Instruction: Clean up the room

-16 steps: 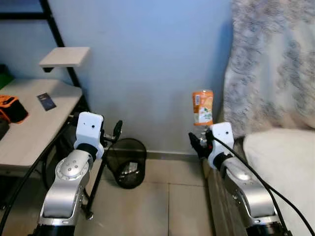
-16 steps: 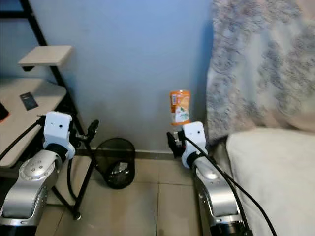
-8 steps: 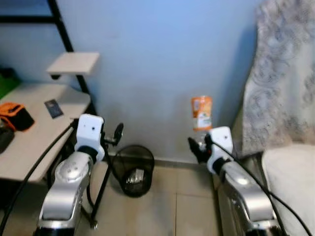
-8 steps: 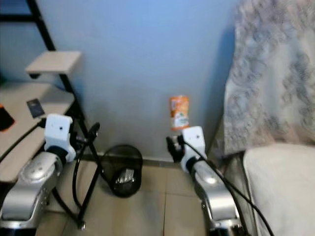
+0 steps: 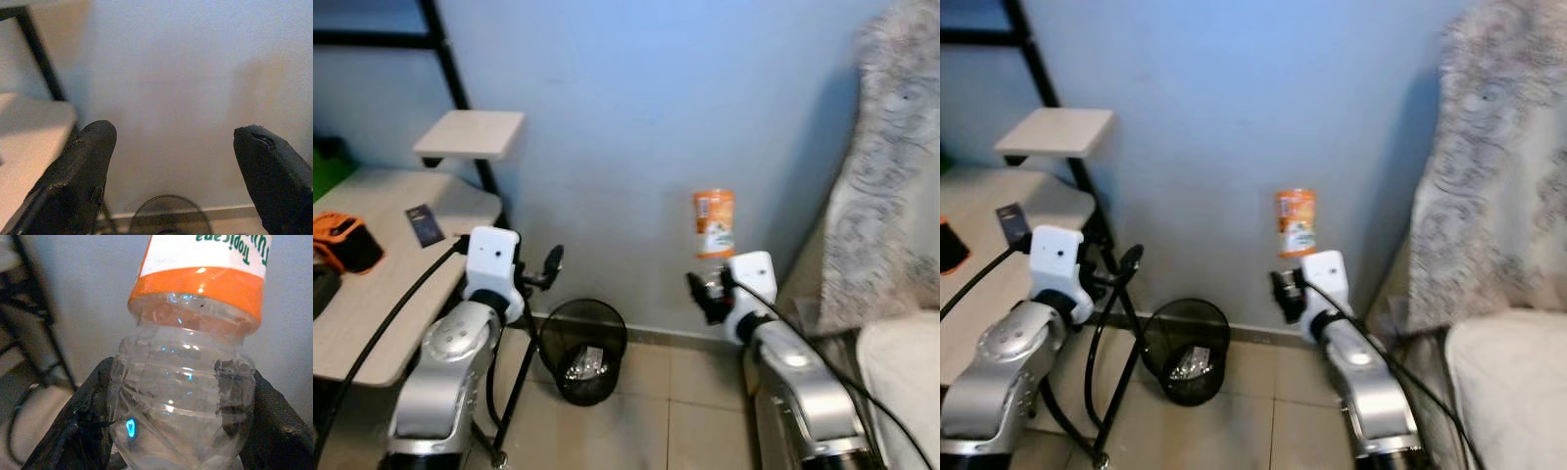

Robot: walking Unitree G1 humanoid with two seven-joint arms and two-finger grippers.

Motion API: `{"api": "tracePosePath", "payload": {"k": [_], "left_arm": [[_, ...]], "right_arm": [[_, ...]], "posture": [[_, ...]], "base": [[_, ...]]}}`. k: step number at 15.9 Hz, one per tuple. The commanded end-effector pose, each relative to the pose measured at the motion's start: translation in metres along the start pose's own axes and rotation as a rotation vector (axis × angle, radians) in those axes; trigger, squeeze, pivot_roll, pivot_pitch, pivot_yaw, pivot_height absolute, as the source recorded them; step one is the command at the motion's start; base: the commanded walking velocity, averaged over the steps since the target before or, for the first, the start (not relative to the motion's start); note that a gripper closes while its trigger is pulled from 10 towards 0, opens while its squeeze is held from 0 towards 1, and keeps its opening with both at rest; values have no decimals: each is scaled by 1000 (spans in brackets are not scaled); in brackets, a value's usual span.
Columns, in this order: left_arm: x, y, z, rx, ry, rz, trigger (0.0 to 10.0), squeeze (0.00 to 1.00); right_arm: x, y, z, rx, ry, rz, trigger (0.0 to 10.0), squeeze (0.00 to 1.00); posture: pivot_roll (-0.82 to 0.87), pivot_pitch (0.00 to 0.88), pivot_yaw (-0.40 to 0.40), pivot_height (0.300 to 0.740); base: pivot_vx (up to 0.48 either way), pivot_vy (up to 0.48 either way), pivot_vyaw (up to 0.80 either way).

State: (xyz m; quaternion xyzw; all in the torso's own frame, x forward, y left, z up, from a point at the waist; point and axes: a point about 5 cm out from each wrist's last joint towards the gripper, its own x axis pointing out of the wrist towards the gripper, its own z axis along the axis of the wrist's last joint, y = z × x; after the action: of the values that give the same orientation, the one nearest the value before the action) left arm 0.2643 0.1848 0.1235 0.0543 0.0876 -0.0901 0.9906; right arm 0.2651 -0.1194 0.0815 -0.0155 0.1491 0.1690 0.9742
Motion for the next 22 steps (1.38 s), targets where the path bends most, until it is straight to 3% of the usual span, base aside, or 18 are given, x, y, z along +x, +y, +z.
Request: {"api": "tracePosePath", "payload": {"k": [1, 9, 13, 16, 19, 22], "left_arm": [[1, -2, 4, 7, -13, -16, 10000, 0], [0, 1, 2, 46, -3, -5, 10000, 0], [0, -1, -1, 44, 14, -13, 10000, 0], [0, -2, -2, 61, 19, -30, 10000, 0], [0, -4, -3, 77, 29, -53, 10000, 0], [-4, -9, -9, 110, 67, -134, 10000, 0]], "right_arm": [[1, 1, 8, -25, -27, 12, 10000, 0], [-1, -1, 2, -20, 0, -5, 10000, 0], [-2, -1, 1, -63, 11, 19, 10000, 0], [-2, 1, -2, -94, 32, 41, 10000, 0], [-3, -4, -4, -68, 45, 21, 10000, 0], [-7, -8, -16, -183, 135, 97, 10000, 0]], "posture": [[-61, 0, 27, 740], [-58, 0, 26, 740], [-60, 0, 25, 740], [-58, 0, 24, 740], [-54, 0, 20, 740], [-56, 0, 19, 740]], "base": [[326, 0, 0], [382, 0, 200], [390, 0, 0], [393, 0, 633], [394, 0, 0], [235, 0, 0]]}}
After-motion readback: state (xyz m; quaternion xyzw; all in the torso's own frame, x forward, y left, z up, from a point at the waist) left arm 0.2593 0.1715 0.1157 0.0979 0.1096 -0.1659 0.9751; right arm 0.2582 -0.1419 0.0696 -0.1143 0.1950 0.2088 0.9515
